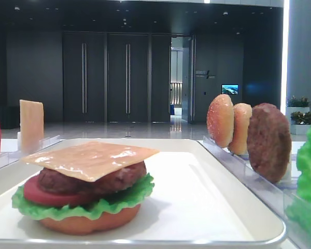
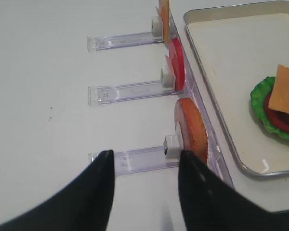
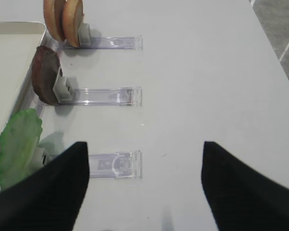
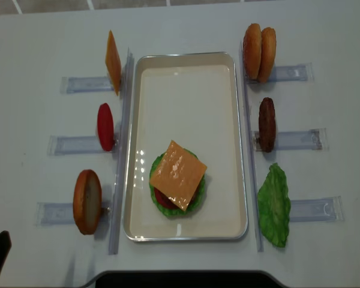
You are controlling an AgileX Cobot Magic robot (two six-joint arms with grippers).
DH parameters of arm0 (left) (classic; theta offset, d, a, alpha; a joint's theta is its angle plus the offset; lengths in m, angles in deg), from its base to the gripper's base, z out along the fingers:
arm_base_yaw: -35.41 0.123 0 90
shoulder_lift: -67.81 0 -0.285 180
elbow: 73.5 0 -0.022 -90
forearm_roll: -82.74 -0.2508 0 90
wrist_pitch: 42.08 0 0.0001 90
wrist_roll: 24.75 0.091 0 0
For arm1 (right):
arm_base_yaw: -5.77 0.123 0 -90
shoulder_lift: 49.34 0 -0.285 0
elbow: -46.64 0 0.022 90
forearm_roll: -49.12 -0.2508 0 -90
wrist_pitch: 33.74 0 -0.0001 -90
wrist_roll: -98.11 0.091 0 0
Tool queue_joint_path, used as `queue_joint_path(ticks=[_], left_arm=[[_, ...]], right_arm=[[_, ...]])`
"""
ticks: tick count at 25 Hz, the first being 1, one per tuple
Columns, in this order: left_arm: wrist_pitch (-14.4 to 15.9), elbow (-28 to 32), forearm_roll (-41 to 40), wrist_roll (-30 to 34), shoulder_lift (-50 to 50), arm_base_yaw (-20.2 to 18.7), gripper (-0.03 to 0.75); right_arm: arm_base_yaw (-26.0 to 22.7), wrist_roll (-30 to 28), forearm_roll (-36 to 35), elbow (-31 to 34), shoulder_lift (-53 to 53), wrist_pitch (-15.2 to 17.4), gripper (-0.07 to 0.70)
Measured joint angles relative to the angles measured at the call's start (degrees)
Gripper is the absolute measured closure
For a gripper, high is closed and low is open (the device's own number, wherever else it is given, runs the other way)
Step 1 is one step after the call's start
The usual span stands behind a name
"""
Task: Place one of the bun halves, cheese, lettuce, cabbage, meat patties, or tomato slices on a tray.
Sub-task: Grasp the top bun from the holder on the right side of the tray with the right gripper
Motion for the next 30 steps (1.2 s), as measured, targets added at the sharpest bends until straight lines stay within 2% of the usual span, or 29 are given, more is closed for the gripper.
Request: queue_joint_path(ticks=[14, 20, 25, 30], left_arm=[[0.0, 0.0, 0.0, 0.0, 0.0, 0.0, 0.527], [0.0, 0.0, 0.0, 0.0, 0.0, 0.0, 0.56], [0.0, 0.0, 0.0, 0.0, 0.0, 0.0, 0.564], [0.0, 0.0, 0.0, 0.0, 0.0, 0.0, 0.564]], right_arm=[[0.0, 0.0, -0.14, 0.0, 0.0, 0.0, 0.159], [0.0, 0.0, -1.55, 0.0, 0.11, -0.05, 0.159], [0.0, 0.62, -1.57, -1.66, 10.02, -0.79, 0.159], [0.0, 1.2, -1.63, -7.52, 25.16, -1.08, 0.159]])
